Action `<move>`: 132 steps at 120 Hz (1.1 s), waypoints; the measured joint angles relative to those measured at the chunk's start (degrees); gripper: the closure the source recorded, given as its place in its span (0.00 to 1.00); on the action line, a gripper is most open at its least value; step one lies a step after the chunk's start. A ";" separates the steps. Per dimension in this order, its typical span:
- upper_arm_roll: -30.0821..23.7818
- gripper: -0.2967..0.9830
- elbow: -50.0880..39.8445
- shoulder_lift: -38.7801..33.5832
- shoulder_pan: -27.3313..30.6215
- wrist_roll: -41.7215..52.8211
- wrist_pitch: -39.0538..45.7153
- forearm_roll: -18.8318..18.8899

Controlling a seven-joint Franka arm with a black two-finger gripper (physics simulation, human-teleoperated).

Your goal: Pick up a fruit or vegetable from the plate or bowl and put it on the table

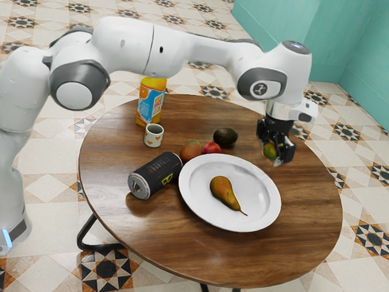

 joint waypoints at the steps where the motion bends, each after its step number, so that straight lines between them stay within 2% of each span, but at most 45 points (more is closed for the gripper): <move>1: -0.06 0.54 1.58 0.80 0.22 0.00 -0.48 -0.05; 12: -1.91 0.53 15.77 8.17 3.51 0.08 -5.46 -0.88; 30: -5.92 0.53 33.56 20.35 8.20 0.22 -11.93 -1.64; 50: -8.19 0.53 46.65 30.29 10.01 0.37 -17.21 -1.88; 77: -8.81 0.53 51.77 35.72 10.70 0.49 -17.40 -1.86; 118: -9.11 0.53 52.03 37.92 10.04 0.59 -6.60 -1.54; 124: -9.92 0.43 51.93 37.94 9.95 0.55 -5.63 -1.63; 132: -10.40 0.36 51.88 37.96 9.88 0.52 -4.64 -1.72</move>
